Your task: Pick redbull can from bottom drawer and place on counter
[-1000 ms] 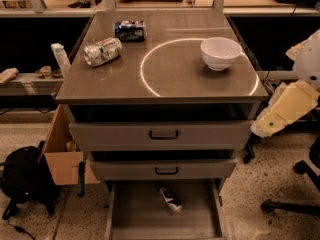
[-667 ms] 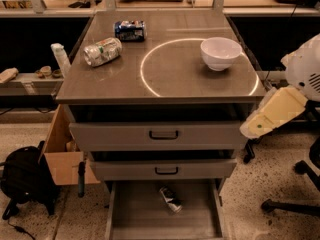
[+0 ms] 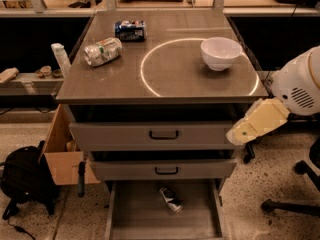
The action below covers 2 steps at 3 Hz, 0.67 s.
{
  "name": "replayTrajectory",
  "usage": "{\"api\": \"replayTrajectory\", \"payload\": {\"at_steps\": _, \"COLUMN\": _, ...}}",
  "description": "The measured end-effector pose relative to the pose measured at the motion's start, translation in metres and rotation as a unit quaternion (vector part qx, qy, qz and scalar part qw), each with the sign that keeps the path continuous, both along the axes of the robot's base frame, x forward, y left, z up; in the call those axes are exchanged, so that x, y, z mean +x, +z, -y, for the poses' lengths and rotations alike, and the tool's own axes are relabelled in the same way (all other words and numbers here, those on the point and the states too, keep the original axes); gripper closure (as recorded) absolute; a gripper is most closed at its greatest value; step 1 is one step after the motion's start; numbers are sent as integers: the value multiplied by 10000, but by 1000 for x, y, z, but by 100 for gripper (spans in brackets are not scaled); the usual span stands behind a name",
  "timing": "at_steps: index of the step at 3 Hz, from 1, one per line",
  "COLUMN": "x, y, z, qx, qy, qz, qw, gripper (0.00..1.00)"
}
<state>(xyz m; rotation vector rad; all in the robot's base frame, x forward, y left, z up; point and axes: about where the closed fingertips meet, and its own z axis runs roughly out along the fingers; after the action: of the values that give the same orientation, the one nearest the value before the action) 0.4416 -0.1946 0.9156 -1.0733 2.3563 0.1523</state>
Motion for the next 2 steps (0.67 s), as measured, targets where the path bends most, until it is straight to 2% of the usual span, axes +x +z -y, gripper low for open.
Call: {"api": "replayTrajectory", "payload": {"at_steps": 2, "x": 1, "y": -30, "z": -4, "qx": 234, "qy": -183, "qz": -189, "qw": 9994, "gripper": 0}}
